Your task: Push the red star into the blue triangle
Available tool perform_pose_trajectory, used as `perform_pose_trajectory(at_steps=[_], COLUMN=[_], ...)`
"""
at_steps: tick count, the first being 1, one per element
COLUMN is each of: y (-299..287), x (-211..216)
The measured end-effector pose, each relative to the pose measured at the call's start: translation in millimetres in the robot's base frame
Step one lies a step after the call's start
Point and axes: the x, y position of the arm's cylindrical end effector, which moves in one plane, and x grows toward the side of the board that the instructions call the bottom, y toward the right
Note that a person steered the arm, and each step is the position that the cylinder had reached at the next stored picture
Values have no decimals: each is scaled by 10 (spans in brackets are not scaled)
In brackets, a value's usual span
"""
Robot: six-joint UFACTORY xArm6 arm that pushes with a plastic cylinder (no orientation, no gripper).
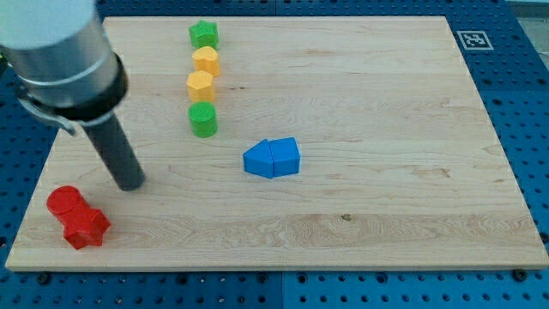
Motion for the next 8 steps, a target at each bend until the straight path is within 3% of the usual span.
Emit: perform_pose_trajectory(at_steps=[2, 4, 8], y=[-1082, -1082, -898], x=[59, 446, 509])
